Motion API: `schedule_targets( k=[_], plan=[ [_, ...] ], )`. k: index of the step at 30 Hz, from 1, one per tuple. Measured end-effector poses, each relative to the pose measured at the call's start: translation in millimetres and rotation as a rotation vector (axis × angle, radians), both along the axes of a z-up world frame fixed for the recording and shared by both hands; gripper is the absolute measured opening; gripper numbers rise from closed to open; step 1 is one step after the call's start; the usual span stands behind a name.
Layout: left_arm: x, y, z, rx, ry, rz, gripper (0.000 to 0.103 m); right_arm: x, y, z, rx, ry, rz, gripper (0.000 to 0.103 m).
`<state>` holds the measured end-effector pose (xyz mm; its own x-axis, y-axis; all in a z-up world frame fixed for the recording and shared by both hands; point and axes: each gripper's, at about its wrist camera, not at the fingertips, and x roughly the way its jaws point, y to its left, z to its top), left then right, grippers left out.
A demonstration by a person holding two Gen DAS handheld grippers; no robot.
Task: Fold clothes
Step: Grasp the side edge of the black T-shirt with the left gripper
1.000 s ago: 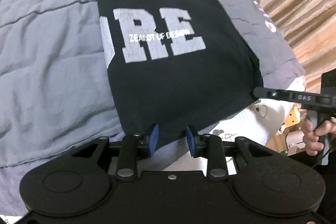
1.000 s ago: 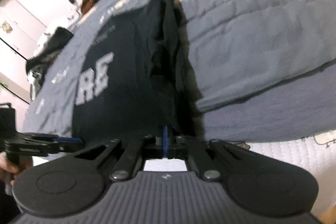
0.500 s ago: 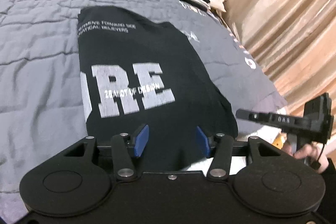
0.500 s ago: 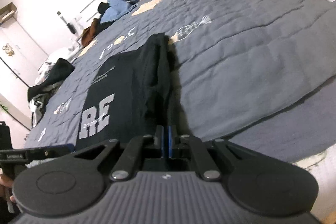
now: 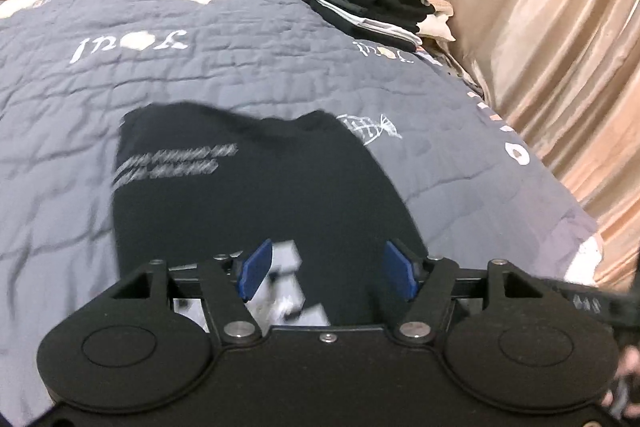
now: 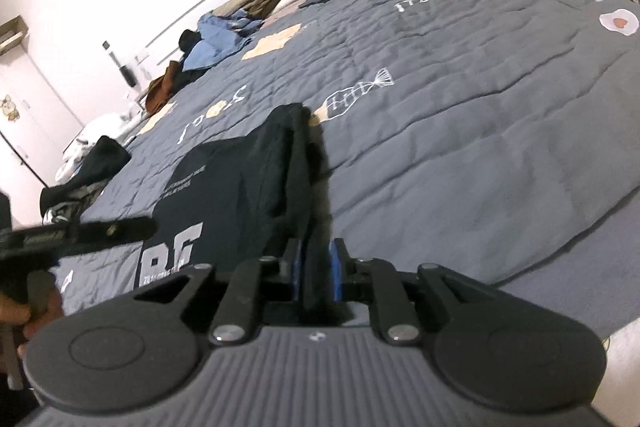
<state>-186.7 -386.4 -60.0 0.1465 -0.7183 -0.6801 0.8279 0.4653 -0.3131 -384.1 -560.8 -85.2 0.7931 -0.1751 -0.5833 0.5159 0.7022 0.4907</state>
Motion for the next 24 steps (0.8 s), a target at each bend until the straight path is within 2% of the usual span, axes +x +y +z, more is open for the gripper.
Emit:
schedule_targets(
  k=[7,12,17,19,21,22,23,24],
  plan=[
    [8,-78,-6,0.083,-0.057,0.029,0.062,0,-11,5,0.011,-0.045,-0.015,0.027],
    [20,-114,-22,0.127,-0.003,0.052,0.062,2,-17,6,0.025,-0.055,-0.02,0.029],
    [20,-136,-43,0.224,-0.025,0.076,0.063,2,-19,9,0.039,-0.077,-0.01,0.03],
    [20,-134,-46,0.207,-0.046,0.074,0.057,3,-19,9,0.045,-0.08,-0.009,0.03],
    [24,-124,-47,0.148,0.006,0.084,0.025,3,-19,9,0.05,-0.081,-0.009,0.03],
    [27,-117,-47,0.116,0.044,0.093,0.021,3,-20,9,0.051,-0.081,-0.009,0.03],
    [30,-111,-47,0.085,0.08,0.102,0.013,2,-20,9,0.052,-0.081,-0.009,0.03],
    [32,-103,-47,0.056,0.1,0.111,0.011,2,-20,9,0.055,-0.081,-0.01,0.031]
  ],
)
